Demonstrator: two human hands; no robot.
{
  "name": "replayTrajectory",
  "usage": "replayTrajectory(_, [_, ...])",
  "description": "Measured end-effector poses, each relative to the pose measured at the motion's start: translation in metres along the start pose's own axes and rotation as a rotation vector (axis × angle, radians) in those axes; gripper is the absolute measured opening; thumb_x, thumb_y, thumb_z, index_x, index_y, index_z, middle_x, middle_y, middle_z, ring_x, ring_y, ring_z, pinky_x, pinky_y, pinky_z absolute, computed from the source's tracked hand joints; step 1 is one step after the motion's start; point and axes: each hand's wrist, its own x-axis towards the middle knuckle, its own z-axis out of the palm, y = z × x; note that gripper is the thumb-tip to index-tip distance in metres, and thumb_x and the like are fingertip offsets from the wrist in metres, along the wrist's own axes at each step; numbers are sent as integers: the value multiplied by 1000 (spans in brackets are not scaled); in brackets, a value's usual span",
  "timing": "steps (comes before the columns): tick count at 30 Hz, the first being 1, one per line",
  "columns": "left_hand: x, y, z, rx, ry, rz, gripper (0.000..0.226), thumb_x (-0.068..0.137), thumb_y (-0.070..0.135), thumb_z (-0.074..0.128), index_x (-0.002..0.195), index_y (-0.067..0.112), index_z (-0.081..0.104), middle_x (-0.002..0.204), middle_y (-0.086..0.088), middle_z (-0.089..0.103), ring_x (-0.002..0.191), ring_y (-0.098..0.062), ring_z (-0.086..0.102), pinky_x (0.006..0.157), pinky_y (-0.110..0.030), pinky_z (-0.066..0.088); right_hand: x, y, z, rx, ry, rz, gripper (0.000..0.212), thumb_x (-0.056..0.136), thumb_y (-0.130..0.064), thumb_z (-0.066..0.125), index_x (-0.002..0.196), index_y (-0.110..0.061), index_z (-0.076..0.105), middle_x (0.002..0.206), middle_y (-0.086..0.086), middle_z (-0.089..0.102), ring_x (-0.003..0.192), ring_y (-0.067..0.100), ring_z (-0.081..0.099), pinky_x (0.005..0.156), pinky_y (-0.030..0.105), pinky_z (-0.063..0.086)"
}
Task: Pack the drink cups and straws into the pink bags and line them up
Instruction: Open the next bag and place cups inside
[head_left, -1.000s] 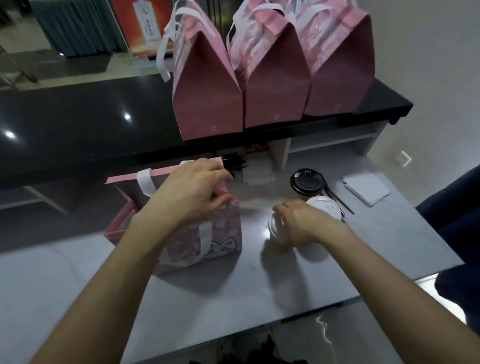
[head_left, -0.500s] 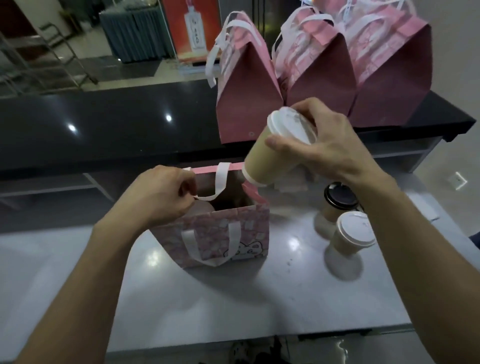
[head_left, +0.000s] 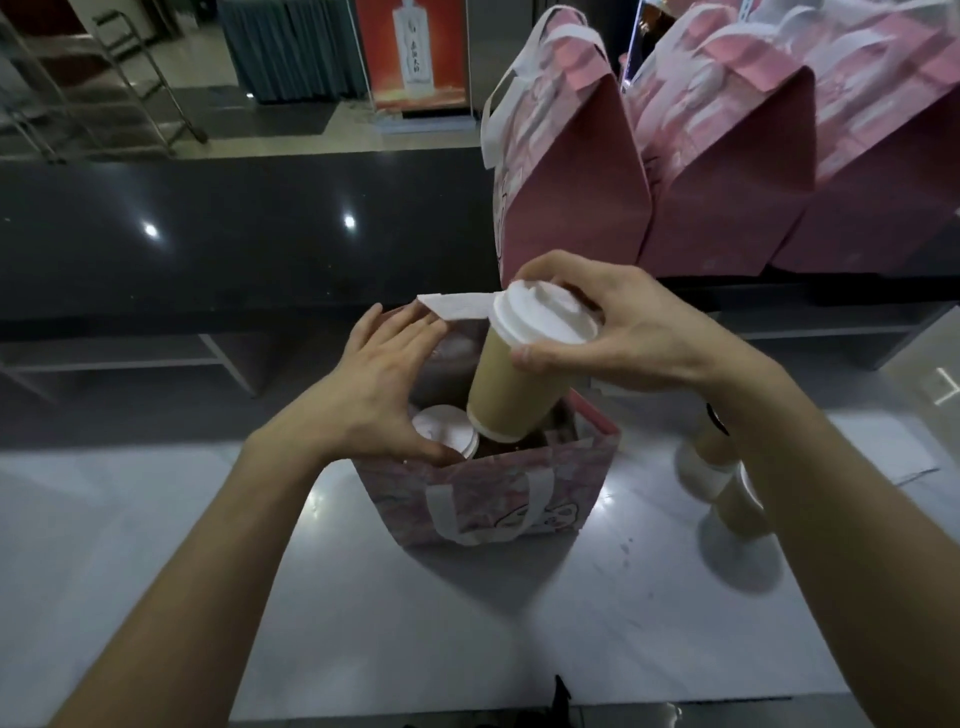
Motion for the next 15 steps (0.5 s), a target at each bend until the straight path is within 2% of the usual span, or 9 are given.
replayTrajectory(3, [6,-8,5,-32,-49,-12,157,56,98,66,174,20,-4,183,-1,-7,154,-1,-38,130,-43,-27,15,0,10,-143,-117,31,99,60,-83,75,147,-43,49,131,-19,59,115,8,60,93,29,54])
replayTrajectory(5, [8,-11,7,-51,-60,-6,162,53,102,65,173,21,-8,183,1,-12,147,2,-49,127,-43,-31,26,2,20,-247,-176,57,102,60,-82,79,146,-37,49,127,-22,56,115,10,58,91,30,54])
replayTrajectory(7, [9,-12,8,-63,-54,19,167,49,106,65,173,22,-9,182,2,-14,149,2,-49,128,-46,-30,37,4,31,-369,-237,44,94,64,-77,83,142,-38,49,115,-28,45,109,11,53,82,27,49])
replayTrajectory(9, [10,-13,9,-60,-61,49,171,46,110,63,173,23,-12,182,2,-14,157,-6,-41,130,-53,-25,46,9,42,-495,-280,58,94,65,-73,86,144,-41,46,113,-25,39,107,14,51,83,32,52])
replayTrajectory(12, [12,-15,12,-38,-69,74,172,45,113,58,172,23,-16,183,1,-15,160,-11,-38,130,-57,-22,55,17,55,-719,-312,74,94,69,-65,88,148,-38,45,135,-9,48,113,23,60,88,43,60])
replayTrajectory(15, [14,-15,16,2,-71,91,172,44,115,52,172,23,-16,182,1,-15,158,-12,-41,128,-58,-25,60,22,68,-899,-340,60,92,74,-60,86,152,-32,45,134,-2,59,112,24,64,84,41,60])
